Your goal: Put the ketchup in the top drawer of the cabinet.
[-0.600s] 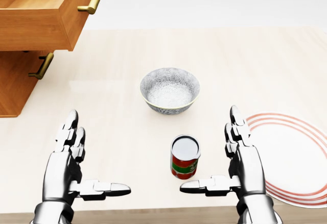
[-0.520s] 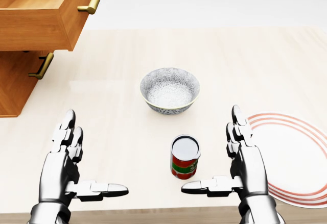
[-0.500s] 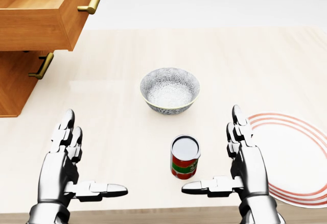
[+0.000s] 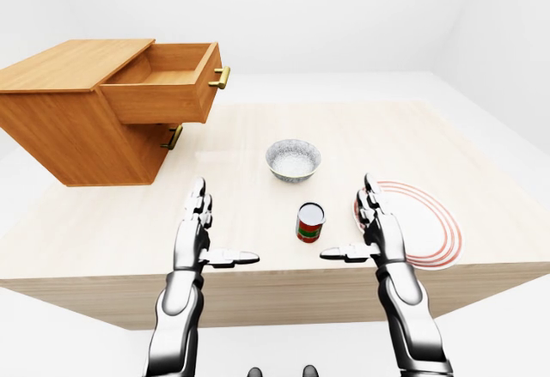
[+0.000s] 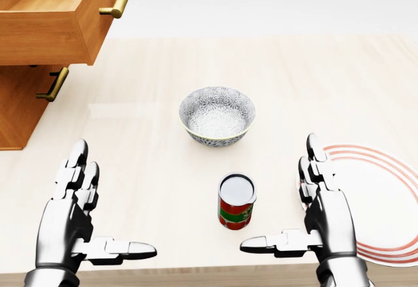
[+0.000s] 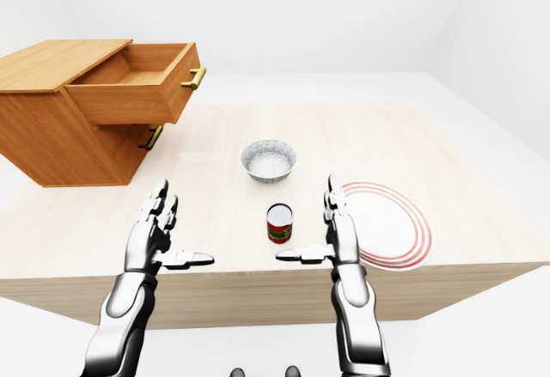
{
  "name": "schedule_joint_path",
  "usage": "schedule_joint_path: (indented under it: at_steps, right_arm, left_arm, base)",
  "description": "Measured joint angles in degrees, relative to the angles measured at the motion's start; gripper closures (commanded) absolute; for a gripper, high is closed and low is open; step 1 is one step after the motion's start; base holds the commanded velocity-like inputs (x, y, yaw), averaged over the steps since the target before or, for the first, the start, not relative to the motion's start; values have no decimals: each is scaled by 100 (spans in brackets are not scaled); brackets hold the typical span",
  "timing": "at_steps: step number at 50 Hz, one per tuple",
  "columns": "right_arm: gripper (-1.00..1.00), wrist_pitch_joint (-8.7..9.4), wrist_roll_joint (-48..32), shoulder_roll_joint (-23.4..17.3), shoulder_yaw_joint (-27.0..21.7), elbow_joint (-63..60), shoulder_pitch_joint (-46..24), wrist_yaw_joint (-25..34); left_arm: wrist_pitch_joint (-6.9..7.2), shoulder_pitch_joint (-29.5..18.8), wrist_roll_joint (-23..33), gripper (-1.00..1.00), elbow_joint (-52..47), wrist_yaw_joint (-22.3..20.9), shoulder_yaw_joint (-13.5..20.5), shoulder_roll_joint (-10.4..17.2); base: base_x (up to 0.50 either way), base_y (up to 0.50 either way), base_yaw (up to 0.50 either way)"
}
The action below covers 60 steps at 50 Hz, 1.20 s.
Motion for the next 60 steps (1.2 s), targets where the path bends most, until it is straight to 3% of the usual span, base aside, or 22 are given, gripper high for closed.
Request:
schedule_joint_path:
  at_steps: [12,24,39,44,52,60]
  right_arm:
    - [-100,251,10,-40,144,-937,450,-81]
    - [-100,251,-197,-10,431,-2190,1206,-124]
    - [-100,251,-404,-77,800,-3181,1907,-252]
    - [-100,179,-400,-118,892,-3453,2090,-288]
    - [-100,-42,-321,-176,958,-3717,2315,-266]
    - [-100,-137,-254,-187,966,-3817,2384,-241]
  left_arm:
    - [49,382,1,-100,-582,-163,-31,-16]
    - [183,1053,-216,-100,-1717,-445,121,-48]
    - [47,1833,-380,-100,-2715,-774,203,-157]
    - [-9,2026,-435,-100,-2938,-861,225,-188]
    - [-72,2270,-510,-100,-3195,-976,272,-235]
    - [-101,2384,-565,-100,-3351,-1061,318,-275]
  base:
    - [0,0,0]
    - [0,0,0]
    - [0,0,0]
    - [0,0,0]
    - [48,0,0]
    - [50,0,0]
